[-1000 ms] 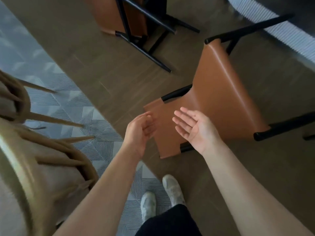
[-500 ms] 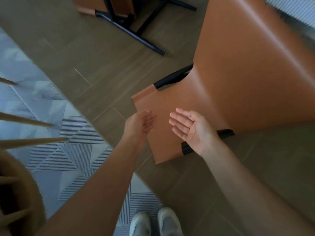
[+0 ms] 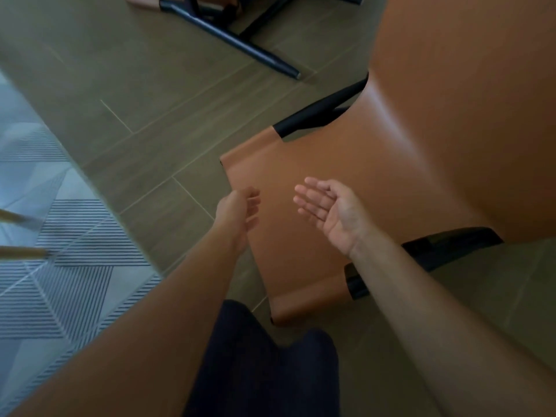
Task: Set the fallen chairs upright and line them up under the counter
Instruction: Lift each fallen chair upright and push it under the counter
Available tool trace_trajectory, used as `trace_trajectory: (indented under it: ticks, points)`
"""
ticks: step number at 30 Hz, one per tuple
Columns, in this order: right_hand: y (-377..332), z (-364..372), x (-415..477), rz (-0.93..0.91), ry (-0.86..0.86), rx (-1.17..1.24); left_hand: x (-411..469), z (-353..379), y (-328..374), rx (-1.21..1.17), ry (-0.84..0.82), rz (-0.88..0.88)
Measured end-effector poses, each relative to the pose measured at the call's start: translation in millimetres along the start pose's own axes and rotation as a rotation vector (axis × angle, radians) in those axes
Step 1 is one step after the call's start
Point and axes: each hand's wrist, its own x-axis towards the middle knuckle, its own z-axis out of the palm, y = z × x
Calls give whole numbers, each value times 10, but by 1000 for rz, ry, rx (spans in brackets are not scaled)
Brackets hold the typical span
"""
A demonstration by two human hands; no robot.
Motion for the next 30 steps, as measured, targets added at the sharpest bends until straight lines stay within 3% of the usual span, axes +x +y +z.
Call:
trace_trajectory:
  ticks: [14, 20, 30]
  points:
    - [351, 96, 695, 16, -34, 35, 766, -66, -395, -50, 105, -80]
    - [508, 43, 781, 49, -31, 46, 779, 14, -500, -70, -11, -159]
    - [582, 24, 791, 50, -19, 65, 873, -119, -646, -97, -31, -193]
